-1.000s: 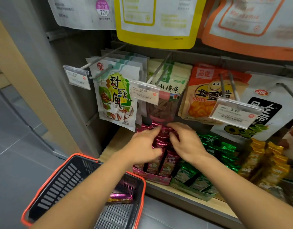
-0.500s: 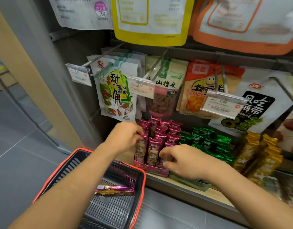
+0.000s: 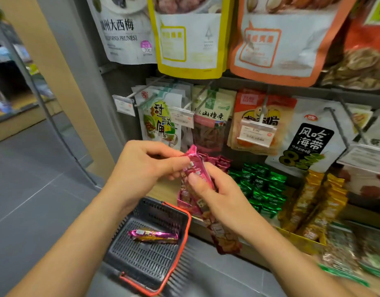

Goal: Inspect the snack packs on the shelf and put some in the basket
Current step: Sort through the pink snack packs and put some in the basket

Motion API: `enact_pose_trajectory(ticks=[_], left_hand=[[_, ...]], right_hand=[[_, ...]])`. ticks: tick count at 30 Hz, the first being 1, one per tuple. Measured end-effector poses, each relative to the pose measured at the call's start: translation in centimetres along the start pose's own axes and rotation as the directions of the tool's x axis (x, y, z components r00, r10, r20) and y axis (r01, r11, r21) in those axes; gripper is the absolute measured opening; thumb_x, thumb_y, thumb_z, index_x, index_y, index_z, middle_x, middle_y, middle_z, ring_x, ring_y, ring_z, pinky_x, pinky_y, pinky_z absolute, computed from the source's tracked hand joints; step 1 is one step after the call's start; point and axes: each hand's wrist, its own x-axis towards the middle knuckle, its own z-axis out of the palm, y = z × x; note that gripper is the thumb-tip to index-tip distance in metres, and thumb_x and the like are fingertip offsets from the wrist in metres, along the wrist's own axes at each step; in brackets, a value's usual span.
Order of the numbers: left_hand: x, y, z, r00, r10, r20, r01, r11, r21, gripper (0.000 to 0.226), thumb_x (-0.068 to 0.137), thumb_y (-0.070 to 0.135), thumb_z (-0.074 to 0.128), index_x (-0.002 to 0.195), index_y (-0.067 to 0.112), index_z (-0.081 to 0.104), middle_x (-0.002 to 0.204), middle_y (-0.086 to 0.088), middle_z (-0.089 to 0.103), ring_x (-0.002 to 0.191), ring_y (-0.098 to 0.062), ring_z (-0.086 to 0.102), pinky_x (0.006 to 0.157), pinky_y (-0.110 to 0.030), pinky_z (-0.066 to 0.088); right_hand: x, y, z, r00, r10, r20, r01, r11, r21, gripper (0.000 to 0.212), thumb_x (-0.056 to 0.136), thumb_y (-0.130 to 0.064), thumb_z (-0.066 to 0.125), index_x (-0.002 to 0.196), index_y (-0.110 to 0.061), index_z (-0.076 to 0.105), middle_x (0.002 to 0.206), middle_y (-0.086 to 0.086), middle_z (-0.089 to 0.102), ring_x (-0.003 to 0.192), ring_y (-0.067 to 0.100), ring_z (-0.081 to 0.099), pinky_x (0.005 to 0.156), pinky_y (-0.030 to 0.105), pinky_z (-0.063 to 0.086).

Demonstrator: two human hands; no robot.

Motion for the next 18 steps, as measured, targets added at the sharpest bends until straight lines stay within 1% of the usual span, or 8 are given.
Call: enact_pose_trajectory(ticks=[2, 4, 6, 8, 11, 13, 16, 18], left_hand=[[-1.7, -0.3, -0.3, 0.998, -0.057, 0.009, 0.058, 0.985, -0.164, 0.018, 0.053, 0.025, 0.088, 0.063, 0.015, 0.076, 0.058, -0.004, 0.065, 0.050, -0.011, 0.058, 0.049, -0.018, 0.048], [-2.8, -0.7, -0.5, 0.993, -0.119, 0.009, 0.117, 0.953, -0.278, 0.015, 0.059, 0.023, 0.082, 0.057, 0.012, 0.072, 0.055, -0.003, 0.062, 0.046, -0.010, 0.053, 0.047, -0.017, 0.045], [-3.4, -0.7, -0.6, 0.990, -0.135, -0.040, 0.118, 0.950, -0.289, 0.016, 0.063, 0.025, 0.078, 0.055, 0.013, 0.070, 0.053, -0.002, 0.060, 0.043, -0.007, 0.049, 0.044, -0.016, 0.042], [-3.5, -0.7, -0.7, 0.988, -0.104, -0.115, 0.079, 0.976, -0.202, 0.016, 0.070, 0.023, 0.073, 0.056, 0.016, 0.070, 0.051, -0.002, 0.059, 0.041, -0.006, 0.047, 0.042, -0.016, 0.041], [-3.3, -0.8, -0.7, 0.982, 0.018, -0.188, -0.009, 0.999, 0.047, 0.021, 0.081, 0.012, 0.070, 0.060, 0.016, 0.068, 0.049, 0.000, 0.057, 0.038, -0.005, 0.042, 0.040, -0.014, 0.036], [-3.0, -0.9, -0.8, 0.981, 0.081, -0.177, -0.054, 0.987, 0.150, 0.020, 0.084, 0.008, 0.069, 0.065, 0.014, 0.066, 0.049, 0.005, 0.058, 0.039, -0.001, 0.043, 0.042, -0.011, 0.034], [-2.7, -0.9, -1.0, 0.984, 0.088, -0.156, -0.058, 0.981, 0.186, 0.018, 0.085, 0.006, 0.069, 0.068, 0.013, 0.067, 0.053, 0.002, 0.062, 0.043, -0.003, 0.047, 0.043, -0.012, 0.038], [-2.5, -1.0, -1.2, 0.993, 0.051, -0.106, -0.033, 0.985, 0.168, 0.013, 0.085, 0.010, 0.069, 0.073, 0.013, 0.069, 0.061, -0.001, 0.066, 0.051, -0.007, 0.053, 0.048, -0.016, 0.044]], right_hand=[[-1.3, -0.2, 0.3, 0.999, -0.034, 0.010, 0.035, 0.998, -0.047, 0.038, 0.089, -0.064, 0.049, 0.104, -0.030, 0.060, 0.081, -0.011, 0.062, 0.069, 0.004, 0.054, 0.066, 0.034, 0.047], [-2.3, -0.2, 0.8, 0.997, -0.065, 0.041, 0.069, 0.992, -0.102, 0.041, 0.088, -0.069, 0.045, 0.098, -0.031, 0.057, 0.079, -0.004, 0.062, 0.065, 0.007, 0.053, 0.062, 0.038, 0.047], [-2.7, -0.2, 1.3, 0.996, -0.065, 0.059, 0.070, 0.994, -0.079, 0.042, 0.088, -0.070, 0.045, 0.096, -0.030, 0.056, 0.080, -0.003, 0.062, 0.064, 0.007, 0.053, 0.061, 0.037, 0.047], [-2.7, -0.4, 1.6, 0.996, -0.035, 0.084, 0.039, 0.998, -0.044, 0.042, 0.087, -0.070, 0.047, 0.096, -0.030, 0.057, 0.082, -0.002, 0.063, 0.066, 0.007, 0.055, 0.062, 0.037, 0.048], [-2.5, -0.6, 1.8, 0.990, 0.037, 0.135, -0.040, 0.999, 0.024, 0.041, 0.084, -0.069, 0.048, 0.097, -0.032, 0.058, 0.081, -0.007, 0.064, 0.068, 0.015, 0.061, 0.061, 0.037, 0.052], [-2.5, -0.6, 1.7, 0.986, 0.051, 0.158, -0.058, 0.998, 0.038, 0.038, 0.084, -0.067, 0.050, 0.099, -0.034, 0.058, 0.082, -0.010, 0.064, 0.067, 0.009, 0.062, 0.060, 0.031, 0.052], [-2.5, -0.6, 1.6, 0.978, 0.054, 0.200, -0.082, 0.987, 0.135, 0.029, 0.087, -0.057, 0.058, 0.104, -0.033, 0.058, 0.087, 0.002, 0.065, 0.066, 0.019, 0.065, 0.062, 0.040, 0.054], [-2.7, -0.5, 1.7, 0.980, 0.077, 0.183, -0.107, 0.981, 0.161, 0.022, 0.089, -0.049, 0.060, 0.107, -0.037, 0.055, 0.086, 0.004, 0.066, 0.058, 0.022, 0.066, 0.054, 0.036, 0.055]])
